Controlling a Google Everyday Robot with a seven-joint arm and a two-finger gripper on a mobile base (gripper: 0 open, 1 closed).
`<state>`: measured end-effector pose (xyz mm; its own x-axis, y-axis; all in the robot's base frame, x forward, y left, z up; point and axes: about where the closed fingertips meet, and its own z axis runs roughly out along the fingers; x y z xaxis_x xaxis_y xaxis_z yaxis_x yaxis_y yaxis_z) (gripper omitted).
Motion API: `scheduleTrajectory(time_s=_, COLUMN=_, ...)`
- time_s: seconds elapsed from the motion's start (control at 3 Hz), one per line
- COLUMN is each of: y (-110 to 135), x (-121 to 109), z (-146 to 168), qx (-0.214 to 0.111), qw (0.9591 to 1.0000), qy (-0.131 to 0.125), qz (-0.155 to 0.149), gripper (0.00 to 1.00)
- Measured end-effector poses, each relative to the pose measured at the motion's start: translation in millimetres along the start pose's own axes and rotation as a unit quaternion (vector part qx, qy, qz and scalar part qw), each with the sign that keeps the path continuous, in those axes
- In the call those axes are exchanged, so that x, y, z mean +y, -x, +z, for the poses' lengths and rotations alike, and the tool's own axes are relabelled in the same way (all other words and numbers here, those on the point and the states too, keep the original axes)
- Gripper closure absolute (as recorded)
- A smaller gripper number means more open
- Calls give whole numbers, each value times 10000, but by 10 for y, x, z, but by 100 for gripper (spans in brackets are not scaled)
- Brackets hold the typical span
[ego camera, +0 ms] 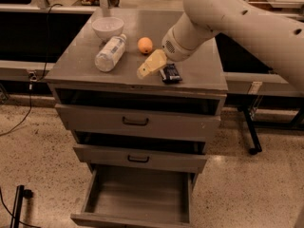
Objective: Place rxbar blueberry into bottom drawer
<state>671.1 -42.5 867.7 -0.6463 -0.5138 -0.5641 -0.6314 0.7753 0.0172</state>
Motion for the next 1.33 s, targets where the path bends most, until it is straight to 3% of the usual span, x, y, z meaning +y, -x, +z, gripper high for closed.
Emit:
scheduleTrajectory(time_s=0.33, y=-69, x=-99, z=140, qx=158, qw=9997, qy=-187, qz=7, gripper=0)
scheduleTrajectory(time_s=1.0, y=-189, x=-187, z=413, qx=464, qw=9984, qy=-312, qz=-34, gripper=42)
scheduleTrajectory(time_s=1.33, y=-174, x=-190, z=417, qx=451, qw=9985, qy=-299, qz=-61, gripper=65)
